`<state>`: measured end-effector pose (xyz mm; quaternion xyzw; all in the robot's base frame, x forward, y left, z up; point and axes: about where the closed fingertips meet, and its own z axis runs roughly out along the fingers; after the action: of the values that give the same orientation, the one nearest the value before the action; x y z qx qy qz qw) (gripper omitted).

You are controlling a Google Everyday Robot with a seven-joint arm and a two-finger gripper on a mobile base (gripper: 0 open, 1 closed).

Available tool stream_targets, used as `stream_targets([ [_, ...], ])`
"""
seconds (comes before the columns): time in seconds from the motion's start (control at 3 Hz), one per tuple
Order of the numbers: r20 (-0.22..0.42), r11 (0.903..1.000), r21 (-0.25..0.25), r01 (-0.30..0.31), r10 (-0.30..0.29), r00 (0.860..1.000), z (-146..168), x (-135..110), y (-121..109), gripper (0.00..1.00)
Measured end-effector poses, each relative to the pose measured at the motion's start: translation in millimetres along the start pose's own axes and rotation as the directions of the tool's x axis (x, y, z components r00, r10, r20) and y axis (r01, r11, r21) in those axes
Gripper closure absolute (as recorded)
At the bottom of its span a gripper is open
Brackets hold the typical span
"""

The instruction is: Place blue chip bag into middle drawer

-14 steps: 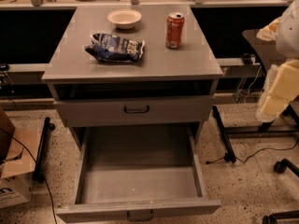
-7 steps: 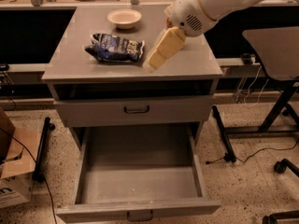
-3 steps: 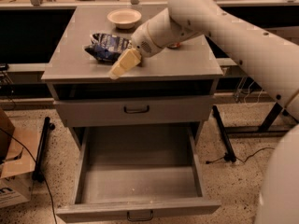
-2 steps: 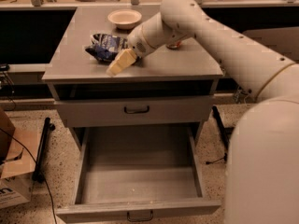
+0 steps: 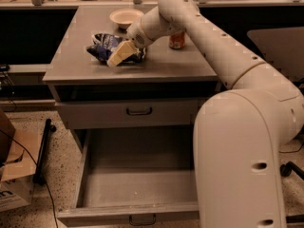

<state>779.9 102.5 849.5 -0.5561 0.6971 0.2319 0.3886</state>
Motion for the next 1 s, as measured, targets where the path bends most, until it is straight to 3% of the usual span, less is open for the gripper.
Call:
stream_targets([
  [0.33, -0.002, 1.0000, 0.001, -0.007, 0.007, 1.000, 9, 0, -11, 0.19],
  [0.67, -0.023, 0.9999, -0.015, 0.005, -0.005, 1.000, 10, 1, -5, 0.42],
  [1.0, -0.032, 0.9984, -0.026, 0.050, -0.051, 0.998, -6, -10, 16, 0.65],
])
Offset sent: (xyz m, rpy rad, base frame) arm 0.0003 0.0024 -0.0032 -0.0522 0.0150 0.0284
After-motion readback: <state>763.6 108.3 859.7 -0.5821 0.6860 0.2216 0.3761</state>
